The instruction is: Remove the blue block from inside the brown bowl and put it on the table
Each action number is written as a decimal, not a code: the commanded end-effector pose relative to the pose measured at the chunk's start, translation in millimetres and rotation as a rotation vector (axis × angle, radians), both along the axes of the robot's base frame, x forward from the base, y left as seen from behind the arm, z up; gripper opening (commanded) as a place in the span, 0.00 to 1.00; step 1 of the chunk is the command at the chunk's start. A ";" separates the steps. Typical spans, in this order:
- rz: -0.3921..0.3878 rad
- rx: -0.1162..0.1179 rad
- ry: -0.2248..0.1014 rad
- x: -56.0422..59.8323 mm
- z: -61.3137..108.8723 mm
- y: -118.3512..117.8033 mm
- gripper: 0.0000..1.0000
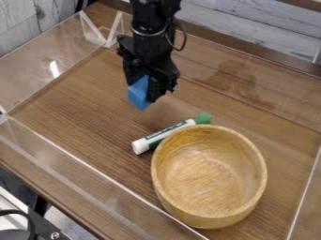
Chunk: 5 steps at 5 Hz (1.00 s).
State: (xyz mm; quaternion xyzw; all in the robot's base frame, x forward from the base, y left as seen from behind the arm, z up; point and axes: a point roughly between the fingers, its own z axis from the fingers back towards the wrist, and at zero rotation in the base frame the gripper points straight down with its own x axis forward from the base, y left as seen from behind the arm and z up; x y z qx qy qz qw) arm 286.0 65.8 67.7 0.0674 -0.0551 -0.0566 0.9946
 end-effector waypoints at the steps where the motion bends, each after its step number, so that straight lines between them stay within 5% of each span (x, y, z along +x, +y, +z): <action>1: -0.013 0.003 -0.050 8.8 5.4 5.8 0.00; 2: -0.020 -0.002 -0.058 12.0 0.5 8.7 1.00; 5: -0.017 -0.029 -0.039 10.9 23.2 12.2 1.00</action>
